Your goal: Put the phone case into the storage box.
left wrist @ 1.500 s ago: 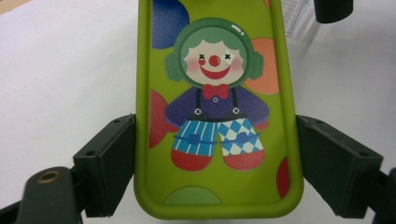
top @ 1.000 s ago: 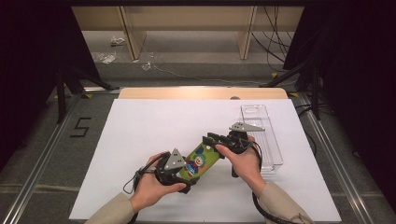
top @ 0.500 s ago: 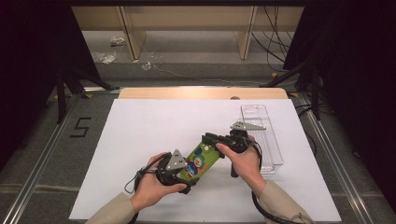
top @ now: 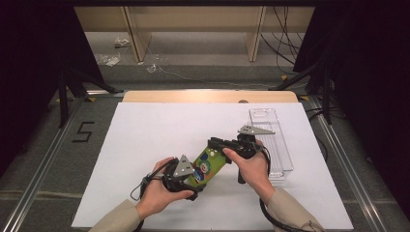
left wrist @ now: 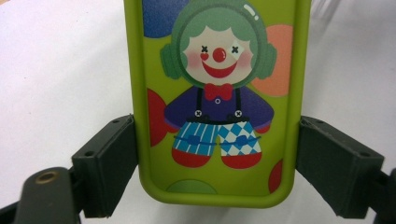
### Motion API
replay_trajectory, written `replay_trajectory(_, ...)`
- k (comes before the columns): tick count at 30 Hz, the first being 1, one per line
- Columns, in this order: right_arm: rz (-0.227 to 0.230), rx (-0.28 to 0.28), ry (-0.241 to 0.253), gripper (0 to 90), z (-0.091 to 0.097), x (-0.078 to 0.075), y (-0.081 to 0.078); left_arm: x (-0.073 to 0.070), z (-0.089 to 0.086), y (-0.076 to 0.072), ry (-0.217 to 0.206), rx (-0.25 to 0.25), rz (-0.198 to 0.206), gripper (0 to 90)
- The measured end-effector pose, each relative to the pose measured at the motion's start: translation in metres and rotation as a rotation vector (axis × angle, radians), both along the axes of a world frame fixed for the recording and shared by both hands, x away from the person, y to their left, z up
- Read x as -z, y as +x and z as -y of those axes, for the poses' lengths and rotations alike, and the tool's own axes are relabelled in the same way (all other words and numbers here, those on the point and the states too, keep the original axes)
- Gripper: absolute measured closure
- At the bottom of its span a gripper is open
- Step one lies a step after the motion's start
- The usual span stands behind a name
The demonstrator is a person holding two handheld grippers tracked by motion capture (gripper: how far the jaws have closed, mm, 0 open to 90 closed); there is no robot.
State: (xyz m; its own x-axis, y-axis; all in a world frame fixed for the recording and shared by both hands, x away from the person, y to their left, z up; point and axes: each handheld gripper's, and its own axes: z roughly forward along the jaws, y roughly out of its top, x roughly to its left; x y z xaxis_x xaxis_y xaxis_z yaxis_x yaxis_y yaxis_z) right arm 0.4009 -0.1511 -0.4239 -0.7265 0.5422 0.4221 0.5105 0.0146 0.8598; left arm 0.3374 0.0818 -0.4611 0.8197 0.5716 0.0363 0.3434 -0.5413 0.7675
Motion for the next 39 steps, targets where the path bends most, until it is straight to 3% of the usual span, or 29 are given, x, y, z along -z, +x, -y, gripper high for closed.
replay_trajectory(5,0.002,-0.013,0.012,77.9,-0.001,-0.002,-0.001,-0.001,-0.002,0.002,-0.018,-0.020,0.003,17.6)
replay_trajectory(6,0.026,-0.010,-0.005,78.0,-0.001,-0.005,-0.002,-0.002,-0.005,0.005,-0.030,-0.028,0.007,16.2)
replay_trajectory(9,0.043,-0.022,0.013,78.0,-0.001,-0.011,-0.004,-0.004,-0.009,0.007,-0.057,-0.041,0.013,15.5)
replay_trajectory(14,0.077,-0.037,-0.004,78.0,-0.001,-0.021,-0.008,-0.005,-0.010,0.007,-0.089,-0.036,0.014,15.5)
replay_trajectory(32,0.179,-0.139,-0.151,78.0,0.002,-0.039,-0.011,-0.004,-0.011,0.007,-0.135,0.000,0.008,15.8)
replay_trajectory(39,0.189,-0.165,-0.183,77.9,0.002,-0.042,-0.012,-0.004,-0.010,0.007,-0.142,0.007,0.014,15.9)
